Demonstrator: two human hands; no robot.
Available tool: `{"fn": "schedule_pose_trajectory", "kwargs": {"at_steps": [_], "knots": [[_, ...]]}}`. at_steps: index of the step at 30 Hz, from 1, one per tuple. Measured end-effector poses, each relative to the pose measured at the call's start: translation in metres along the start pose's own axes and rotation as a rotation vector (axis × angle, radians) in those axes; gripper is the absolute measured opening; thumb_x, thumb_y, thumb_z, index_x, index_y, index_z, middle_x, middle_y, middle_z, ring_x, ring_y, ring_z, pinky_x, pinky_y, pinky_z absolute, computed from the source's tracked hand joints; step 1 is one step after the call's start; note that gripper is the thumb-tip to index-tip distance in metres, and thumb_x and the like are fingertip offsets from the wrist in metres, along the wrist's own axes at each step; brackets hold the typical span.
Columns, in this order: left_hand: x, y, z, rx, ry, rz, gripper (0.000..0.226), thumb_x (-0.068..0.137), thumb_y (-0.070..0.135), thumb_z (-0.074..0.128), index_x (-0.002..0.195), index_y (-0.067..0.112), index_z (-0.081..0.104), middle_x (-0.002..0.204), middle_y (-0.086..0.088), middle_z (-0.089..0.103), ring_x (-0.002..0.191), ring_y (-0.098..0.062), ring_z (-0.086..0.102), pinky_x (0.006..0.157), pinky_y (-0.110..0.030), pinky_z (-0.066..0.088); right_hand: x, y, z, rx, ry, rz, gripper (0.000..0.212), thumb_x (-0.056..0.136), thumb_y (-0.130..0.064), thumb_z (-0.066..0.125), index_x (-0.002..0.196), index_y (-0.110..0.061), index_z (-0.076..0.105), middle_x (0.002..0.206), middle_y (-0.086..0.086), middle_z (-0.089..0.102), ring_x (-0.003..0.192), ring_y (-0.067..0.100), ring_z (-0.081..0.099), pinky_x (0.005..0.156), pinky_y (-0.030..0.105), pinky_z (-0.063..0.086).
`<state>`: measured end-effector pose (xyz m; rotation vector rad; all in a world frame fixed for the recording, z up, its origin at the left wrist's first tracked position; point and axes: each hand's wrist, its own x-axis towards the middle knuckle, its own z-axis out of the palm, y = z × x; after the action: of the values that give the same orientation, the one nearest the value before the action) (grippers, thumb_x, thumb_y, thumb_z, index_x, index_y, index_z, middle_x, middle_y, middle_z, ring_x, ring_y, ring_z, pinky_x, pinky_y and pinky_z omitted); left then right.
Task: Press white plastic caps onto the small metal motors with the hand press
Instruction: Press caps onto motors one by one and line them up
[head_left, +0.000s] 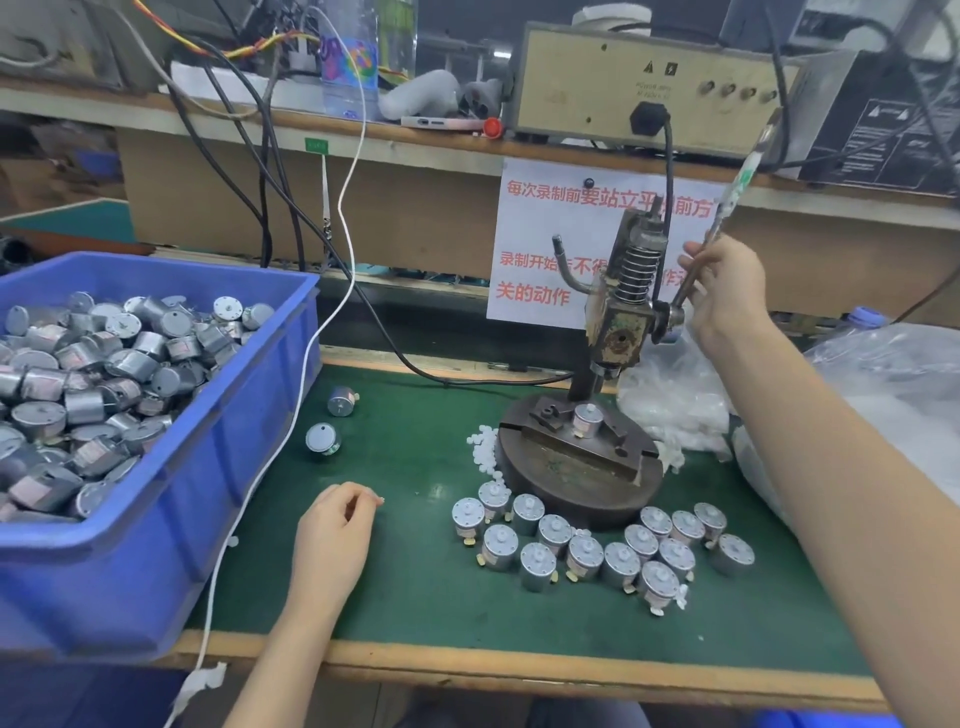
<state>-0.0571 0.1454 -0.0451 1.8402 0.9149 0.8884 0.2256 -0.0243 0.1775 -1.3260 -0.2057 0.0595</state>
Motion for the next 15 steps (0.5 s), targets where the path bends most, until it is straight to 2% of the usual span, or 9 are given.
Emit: {"fn": "schedule_pose_trajectory", "kwargs": {"at_steps": [2,5,6,9,12,15], "knots": [[0.0,0.0,-0.001,-0.015,0.007,-0.008,0.026,0.088,0.006,0.048,0.071,0.016,0.064,0.081,0.007,0.061,0.08,-0.01,0.057,0.069,-0.024,0.041,-0.01,0.007,-0.003,0.031,-0.021,-0.114,0.046,0.083,0.002,0.039,0.126,-0.013,0.046,0.099,0.001,0.057,0.08,0.009,0.054,0.08,0.026,0.048],[0.0,0.0,-0.001,-0.028,0.012,-0.018,0.027,0.088,0.006,0.048,0.07,0.018,0.064,0.08,0.007,0.061,0.079,-0.011,0.057,0.068,-0.025,0.041,-0.024,0.011,-0.002,0.002,-0.033,-0.29,0.032,0.084,-0.001,0.041,0.105,-0.023,0.048,0.118,0.005,0.051,0.069,0.007,0.046,0.07,0.021,0.043],[0.0,0.001,-0.001,-0.029,0.011,-0.02,0.027,0.088,0.006,0.048,0.069,0.019,0.063,0.08,0.007,0.061,0.079,-0.011,0.057,0.068,-0.023,0.041,-0.029,0.012,-0.004,0.004,-0.03,-0.319,0.027,0.084,-0.001,0.041,0.098,-0.023,0.048,0.115,0.004,0.052,0.07,0.008,0.046,0.072,0.022,0.043],[-0.001,0.002,-0.002,-0.031,0.006,-0.025,0.028,0.089,0.007,0.049,0.068,0.021,0.062,0.078,0.007,0.061,0.078,-0.01,0.057,0.067,-0.022,0.04,-0.042,0.028,-0.017,-0.018,-0.029,-0.367,0.02,0.086,-0.002,0.043,0.081,-0.021,0.046,0.086,-0.003,0.051,0.074,0.008,0.05,0.082,0.023,0.044],[-0.004,0.002,-0.003,-0.061,0.002,-0.034,0.028,0.089,0.007,0.049,0.069,0.021,0.062,0.078,0.006,0.062,0.078,-0.009,0.057,0.068,-0.026,0.04,-0.054,0.043,-0.024,-0.092,-0.029,-0.432,0.025,0.089,-0.002,0.048,0.08,-0.025,0.043,0.082,-0.01,0.047,0.077,0.0,0.049,0.076,0.01,0.042],[-0.005,0.004,-0.004,-0.064,0.004,-0.039,0.028,0.089,0.007,0.049,0.069,0.021,0.063,0.076,0.005,0.061,0.076,-0.01,0.056,0.068,-0.024,0.04,-0.055,0.045,-0.02,-0.054,0.008,-0.459,0.025,0.089,-0.003,0.049,0.079,-0.025,0.042,0.081,-0.009,0.047,0.078,0.004,0.048,0.077,0.014,0.042]]}}
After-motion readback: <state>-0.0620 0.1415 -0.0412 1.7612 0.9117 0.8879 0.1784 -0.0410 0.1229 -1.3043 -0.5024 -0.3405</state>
